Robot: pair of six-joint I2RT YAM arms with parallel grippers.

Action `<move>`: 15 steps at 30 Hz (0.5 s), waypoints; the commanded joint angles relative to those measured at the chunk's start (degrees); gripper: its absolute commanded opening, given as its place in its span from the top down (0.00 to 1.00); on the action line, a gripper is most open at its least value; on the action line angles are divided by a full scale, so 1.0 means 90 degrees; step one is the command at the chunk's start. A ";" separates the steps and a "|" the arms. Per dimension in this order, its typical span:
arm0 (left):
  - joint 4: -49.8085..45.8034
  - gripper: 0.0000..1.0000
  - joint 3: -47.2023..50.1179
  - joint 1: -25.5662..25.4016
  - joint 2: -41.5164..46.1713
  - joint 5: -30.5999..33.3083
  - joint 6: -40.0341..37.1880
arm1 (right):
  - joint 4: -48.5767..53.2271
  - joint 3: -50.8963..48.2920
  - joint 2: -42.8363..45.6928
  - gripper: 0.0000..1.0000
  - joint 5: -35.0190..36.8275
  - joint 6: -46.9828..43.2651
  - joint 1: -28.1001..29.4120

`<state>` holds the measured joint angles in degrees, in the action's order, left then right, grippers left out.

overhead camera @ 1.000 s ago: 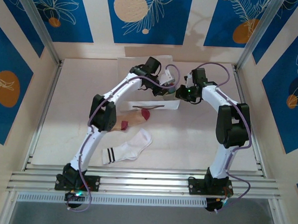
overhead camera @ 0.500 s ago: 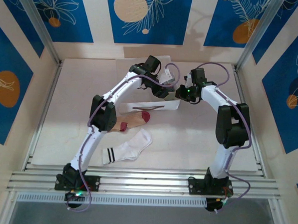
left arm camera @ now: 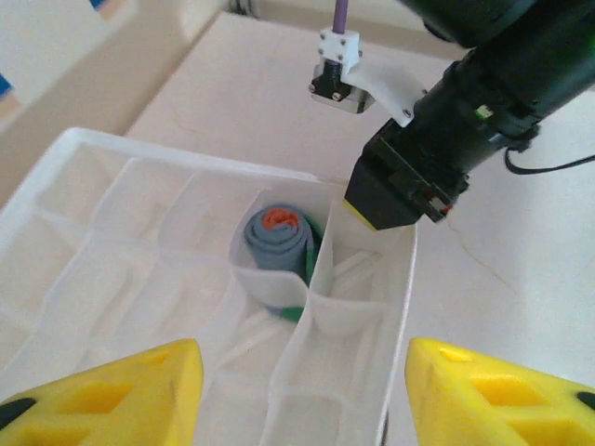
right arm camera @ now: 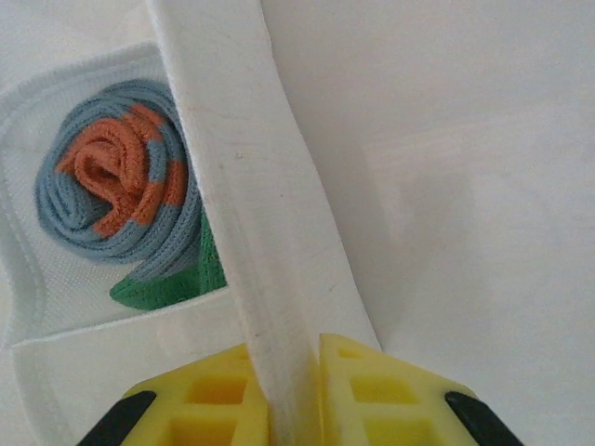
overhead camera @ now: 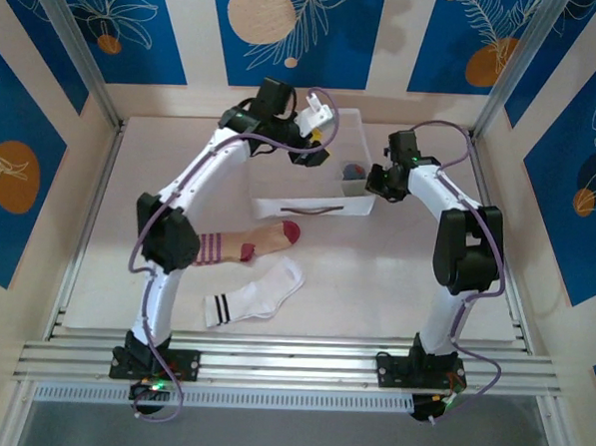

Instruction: Roll the socks

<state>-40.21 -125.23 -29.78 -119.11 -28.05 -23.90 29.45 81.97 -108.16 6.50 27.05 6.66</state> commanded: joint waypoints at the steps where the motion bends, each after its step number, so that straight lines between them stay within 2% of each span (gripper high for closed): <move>1: 0.0171 0.42 0.0895 0.0078 0.0552 -0.0023 0.0132 | 0.0039 0.0022 0.0322 0.67 0.0096 0.0325 -0.0041; 6: 0.1068 0.44 0.3049 0.0252 0.2017 0.0406 0.0537 | 0.0006 -0.0350 0.1008 0.51 0.0078 0.0238 0.0159; 11: 0.2120 0.45 0.5446 0.0516 0.3837 0.0999 0.1125 | 0.0333 -0.0769 0.1861 0.48 0.0223 0.0100 0.0461; 13: 0.2193 0.46 0.6193 0.0615 0.4459 0.1498 0.1502 | 0.0359 -0.1070 0.2256 0.48 0.0294 0.0058 0.0637; 15: 0.1976 0.49 0.6799 0.0725 0.5088 0.2327 0.2116 | 0.0469 -0.1350 0.2617 0.48 0.0381 0.0023 0.0913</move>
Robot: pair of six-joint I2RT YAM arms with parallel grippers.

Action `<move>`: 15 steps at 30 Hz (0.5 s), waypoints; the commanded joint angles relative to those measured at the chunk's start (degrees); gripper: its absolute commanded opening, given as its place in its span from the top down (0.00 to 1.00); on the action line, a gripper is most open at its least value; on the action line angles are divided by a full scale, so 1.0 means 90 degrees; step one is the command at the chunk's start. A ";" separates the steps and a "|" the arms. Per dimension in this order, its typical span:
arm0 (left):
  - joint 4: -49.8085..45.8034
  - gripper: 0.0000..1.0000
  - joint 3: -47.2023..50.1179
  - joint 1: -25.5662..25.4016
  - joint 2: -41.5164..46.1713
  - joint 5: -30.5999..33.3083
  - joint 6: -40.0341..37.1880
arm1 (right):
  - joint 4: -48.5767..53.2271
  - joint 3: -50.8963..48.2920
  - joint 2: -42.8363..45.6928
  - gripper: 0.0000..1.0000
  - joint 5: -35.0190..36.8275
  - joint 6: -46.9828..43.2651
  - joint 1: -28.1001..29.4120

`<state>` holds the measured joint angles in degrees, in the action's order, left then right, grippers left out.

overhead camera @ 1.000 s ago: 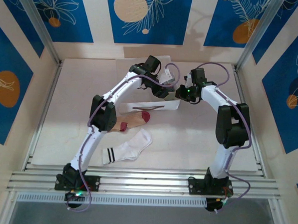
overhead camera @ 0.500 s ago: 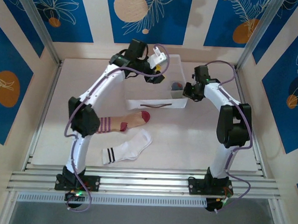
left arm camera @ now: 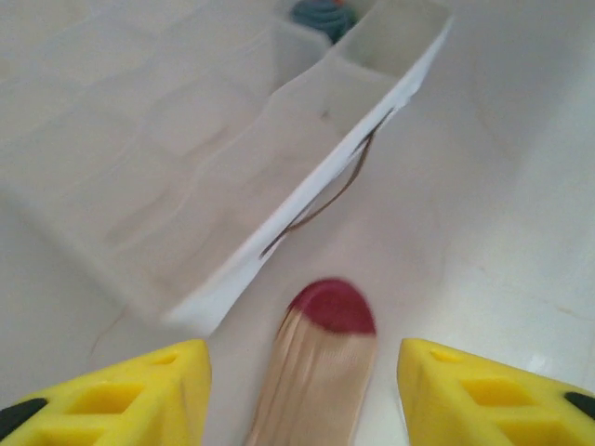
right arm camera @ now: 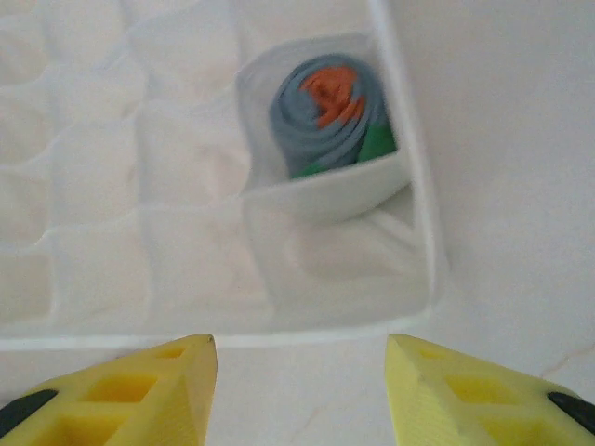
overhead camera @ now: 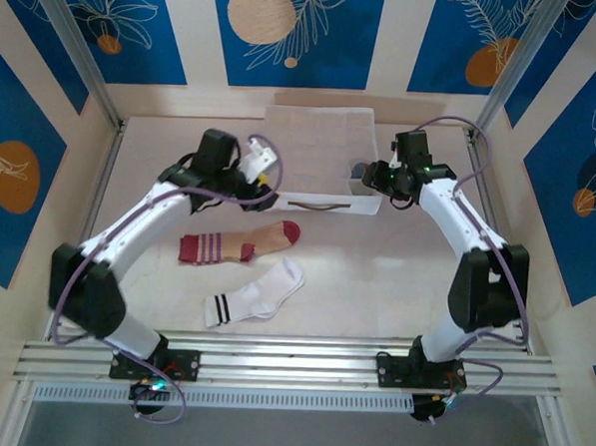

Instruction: Roll the socks

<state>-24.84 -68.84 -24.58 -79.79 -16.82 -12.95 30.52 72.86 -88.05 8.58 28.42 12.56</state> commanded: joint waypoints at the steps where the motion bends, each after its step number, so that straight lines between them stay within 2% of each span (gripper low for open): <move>1: 0.0088 0.51 0.0738 0.0229 0.0955 0.1313 0.1114 | 0.0424 -0.0449 0.0505 0.49 0.0208 -0.0126 0.0418; 4: -0.0450 0.51 0.1426 0.0491 0.1744 0.1605 0.1615 | 0.0583 -0.0796 0.0826 0.50 0.0414 -0.0026 0.1237; 8: -0.0844 0.53 0.2475 0.0631 0.2828 0.1701 0.2037 | 0.0263 -0.1310 0.0791 0.53 0.0519 0.0546 0.2828; 12: -0.1277 0.56 0.3164 0.0654 0.3768 0.1849 0.2350 | -0.0298 -0.1252 -0.0203 0.56 0.0317 0.1004 0.4306; 15: -0.1470 0.57 0.3421 0.0661 0.4302 0.1724 0.2618 | -0.0138 -0.0646 -0.1389 0.60 -0.0024 0.0946 0.4835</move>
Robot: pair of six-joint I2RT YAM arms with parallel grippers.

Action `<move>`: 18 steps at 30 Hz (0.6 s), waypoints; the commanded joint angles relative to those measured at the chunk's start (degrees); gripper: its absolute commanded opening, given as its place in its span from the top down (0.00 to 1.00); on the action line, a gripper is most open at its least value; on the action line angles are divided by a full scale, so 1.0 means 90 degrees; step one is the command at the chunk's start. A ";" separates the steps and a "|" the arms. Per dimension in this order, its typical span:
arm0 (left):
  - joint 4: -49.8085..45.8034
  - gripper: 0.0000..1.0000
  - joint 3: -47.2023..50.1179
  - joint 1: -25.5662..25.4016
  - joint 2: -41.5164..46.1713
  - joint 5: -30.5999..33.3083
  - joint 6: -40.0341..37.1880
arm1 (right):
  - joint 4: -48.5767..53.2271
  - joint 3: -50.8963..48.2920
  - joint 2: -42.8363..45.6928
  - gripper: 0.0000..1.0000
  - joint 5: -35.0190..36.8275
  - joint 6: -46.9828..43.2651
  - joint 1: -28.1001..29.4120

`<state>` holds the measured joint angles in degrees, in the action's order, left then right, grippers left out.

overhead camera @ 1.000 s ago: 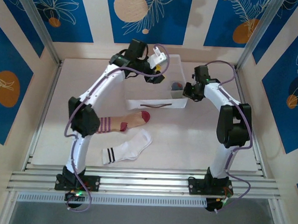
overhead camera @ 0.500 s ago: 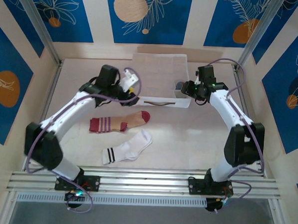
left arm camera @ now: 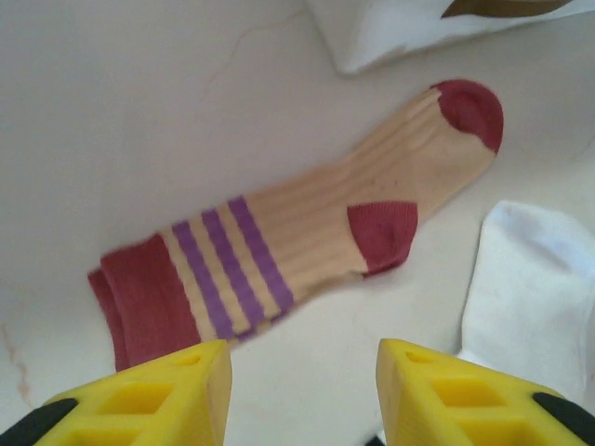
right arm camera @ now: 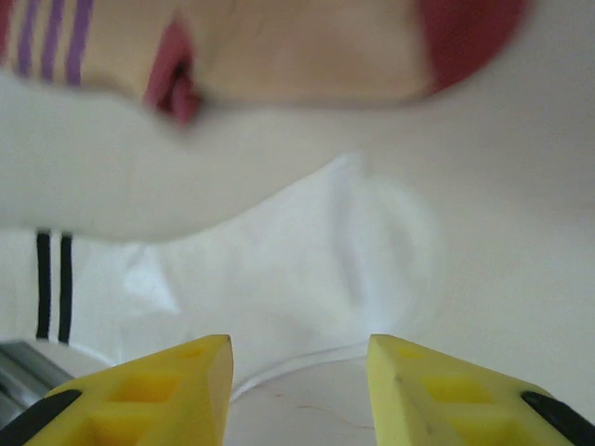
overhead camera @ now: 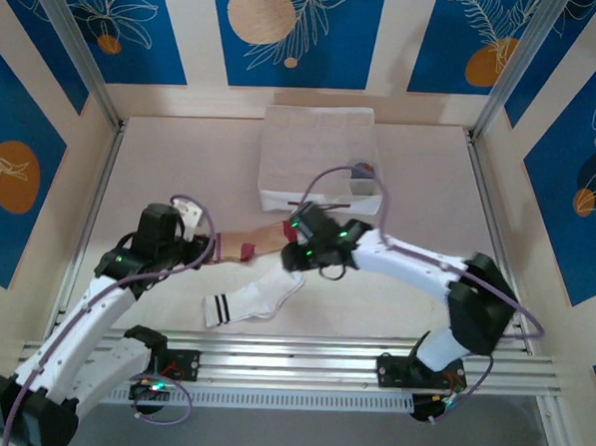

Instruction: Roll the socks

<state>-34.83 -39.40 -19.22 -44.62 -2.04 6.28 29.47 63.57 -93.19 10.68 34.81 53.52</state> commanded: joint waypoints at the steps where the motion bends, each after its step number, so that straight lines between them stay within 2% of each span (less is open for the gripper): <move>1: -0.0386 0.56 0.0176 0.0066 0.0502 -0.0006 0.0529 | 0.0062 0.0571 -0.1130 0.61 -0.0312 0.0167 0.0373; 3: -0.0399 0.56 0.0234 0.0066 0.0666 -0.0109 0.0709 | 0.0285 0.0875 -0.1688 0.65 -0.0346 0.0076 0.0433; 6: -0.0381 0.57 0.0275 0.0052 0.0657 -0.0290 0.0876 | 0.0505 0.0884 -0.1953 0.67 -0.0179 -0.0143 0.0237; 8: -0.0325 0.56 0.0317 0.0053 0.0580 -0.0481 0.0918 | 0.0617 0.0685 -0.1819 0.68 0.0041 -0.0379 -0.0050; 12: 0.0013 0.55 0.0510 0.0050 0.0441 -0.0772 0.1181 | 0.0771 0.0292 -0.1380 0.67 0.0274 -0.1093 -0.1032; 15: 0.0325 0.55 0.0723 0.0055 0.0417 -0.0800 0.1399 | 0.0983 0.0388 -0.0948 0.63 0.0418 -0.1632 -0.1663; 18: 0.0483 0.56 0.0871 0.0051 0.0388 -0.0621 0.1569 | 0.1197 0.0699 -0.0596 0.58 0.0542 -0.1973 -0.1775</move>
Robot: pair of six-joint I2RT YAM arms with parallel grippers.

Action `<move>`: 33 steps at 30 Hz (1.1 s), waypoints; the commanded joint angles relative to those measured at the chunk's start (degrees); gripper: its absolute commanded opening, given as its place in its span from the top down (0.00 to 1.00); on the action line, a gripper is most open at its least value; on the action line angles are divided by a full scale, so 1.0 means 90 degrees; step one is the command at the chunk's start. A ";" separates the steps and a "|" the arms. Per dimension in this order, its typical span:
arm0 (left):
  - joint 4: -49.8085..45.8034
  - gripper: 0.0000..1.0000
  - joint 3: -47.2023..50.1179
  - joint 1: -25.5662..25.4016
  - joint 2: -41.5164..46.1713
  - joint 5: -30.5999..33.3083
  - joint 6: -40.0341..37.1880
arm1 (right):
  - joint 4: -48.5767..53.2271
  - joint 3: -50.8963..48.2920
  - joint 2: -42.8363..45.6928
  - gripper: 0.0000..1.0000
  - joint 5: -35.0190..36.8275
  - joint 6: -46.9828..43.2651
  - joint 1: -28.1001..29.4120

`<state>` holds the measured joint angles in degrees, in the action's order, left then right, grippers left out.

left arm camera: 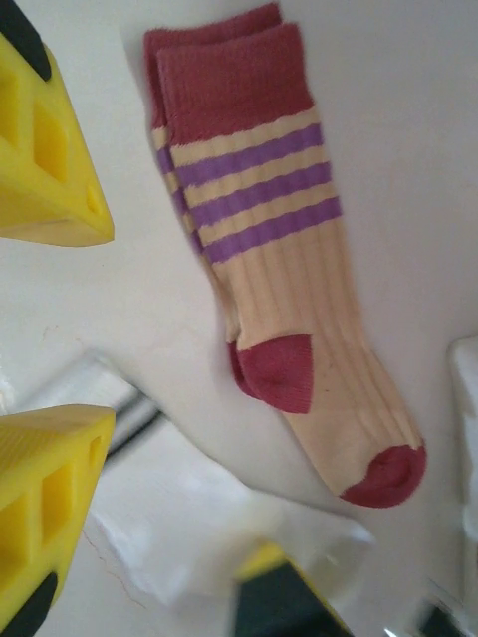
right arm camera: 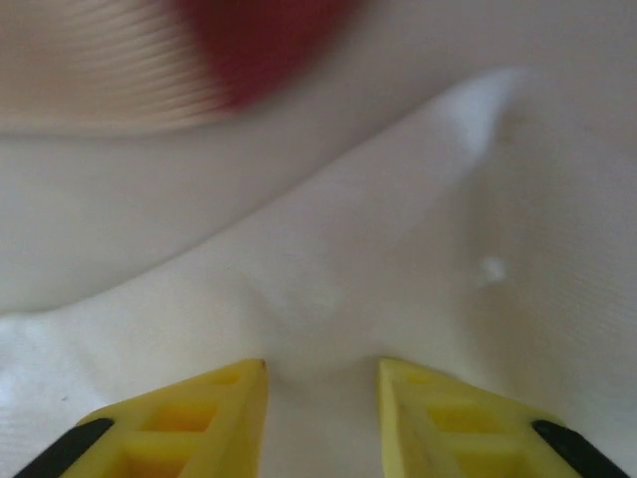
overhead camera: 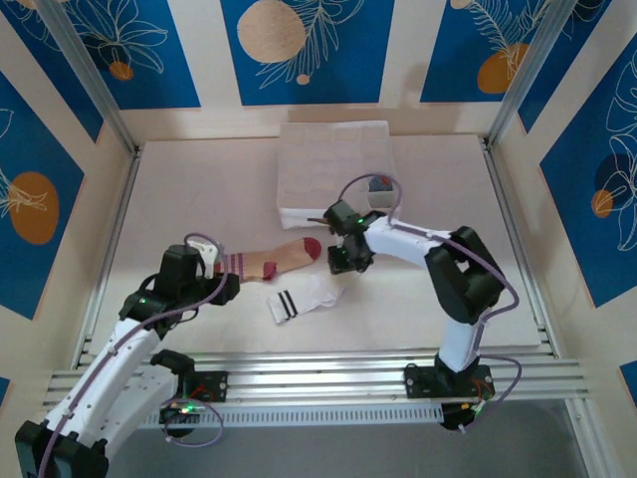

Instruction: Roll the socks

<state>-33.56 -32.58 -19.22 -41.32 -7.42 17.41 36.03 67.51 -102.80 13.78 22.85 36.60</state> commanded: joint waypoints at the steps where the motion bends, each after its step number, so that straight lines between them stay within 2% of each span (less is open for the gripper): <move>1: 0.0340 0.56 0.0129 0.0056 -0.0005 0.0047 0.0376 | 0.0528 0.0371 0.0524 0.57 0.0228 -0.0688 0.0176; 4: 0.0272 0.55 0.0143 0.0055 -0.0186 0.0218 0.0455 | 0.0650 0.0552 0.0528 0.55 0.0475 -0.0602 0.0761; 7: 0.0113 0.52 0.0135 0.0056 -0.0362 0.0587 0.0578 | 0.0744 0.0710 0.0271 0.55 0.0606 -0.0100 0.1687; 11: -0.0117 0.51 0.0167 0.0056 -0.0482 0.1116 0.0790 | 0.0833 0.1364 -0.0453 0.55 0.0651 0.0531 0.2988; 14: -0.0167 0.51 0.0161 0.0057 -0.0470 0.1289 0.0906 | 0.1047 0.1946 -0.1070 0.53 0.1024 0.0588 0.3545; 20: -0.0216 0.51 0.0165 0.0061 -0.0453 0.1453 0.0956 | 0.1409 0.2485 -0.1775 0.49 0.1531 0.0518 0.3769; 28: -0.0275 0.50 0.0134 0.0065 -0.0638 0.1598 0.1020 | 0.1266 0.2597 -0.2162 0.48 0.1378 0.0430 0.3892; 33: -0.0230 0.50 0.0142 0.0061 -0.0626 0.1534 0.0909 | 0.1212 0.2409 -0.2175 0.57 0.1372 0.0340 0.4036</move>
<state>-34.83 -31.33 -19.22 -47.22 5.98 25.63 45.71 89.89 -121.73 25.98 25.98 71.92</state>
